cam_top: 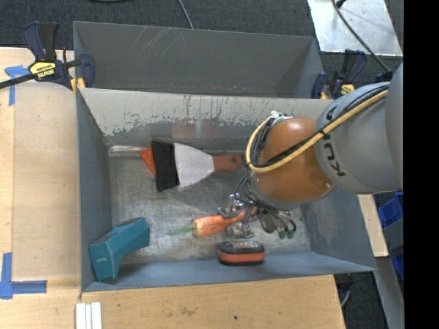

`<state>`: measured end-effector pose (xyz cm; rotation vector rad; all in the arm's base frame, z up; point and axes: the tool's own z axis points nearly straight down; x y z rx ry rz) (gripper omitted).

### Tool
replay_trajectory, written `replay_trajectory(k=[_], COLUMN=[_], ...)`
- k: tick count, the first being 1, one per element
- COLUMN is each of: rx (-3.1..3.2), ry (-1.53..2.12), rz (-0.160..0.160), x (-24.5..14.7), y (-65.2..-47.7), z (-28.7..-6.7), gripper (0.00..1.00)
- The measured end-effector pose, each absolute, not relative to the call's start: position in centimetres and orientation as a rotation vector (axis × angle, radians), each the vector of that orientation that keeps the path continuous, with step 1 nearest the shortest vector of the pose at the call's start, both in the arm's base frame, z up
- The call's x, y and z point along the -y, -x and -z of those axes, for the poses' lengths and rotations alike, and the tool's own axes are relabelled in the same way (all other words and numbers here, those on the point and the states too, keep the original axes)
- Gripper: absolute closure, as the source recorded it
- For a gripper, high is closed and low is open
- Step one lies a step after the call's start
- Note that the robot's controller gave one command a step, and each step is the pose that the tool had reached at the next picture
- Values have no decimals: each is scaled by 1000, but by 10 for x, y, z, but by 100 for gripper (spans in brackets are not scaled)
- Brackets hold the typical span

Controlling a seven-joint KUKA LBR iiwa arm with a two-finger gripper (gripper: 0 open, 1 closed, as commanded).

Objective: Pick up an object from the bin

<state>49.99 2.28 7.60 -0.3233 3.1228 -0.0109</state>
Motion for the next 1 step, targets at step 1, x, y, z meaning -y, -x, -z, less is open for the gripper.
replay_trajectory(k=[1], rx=[-3129], ry=[286], rz=[1], x=[-21], y=[-496], z=[-262], gripper=[100])
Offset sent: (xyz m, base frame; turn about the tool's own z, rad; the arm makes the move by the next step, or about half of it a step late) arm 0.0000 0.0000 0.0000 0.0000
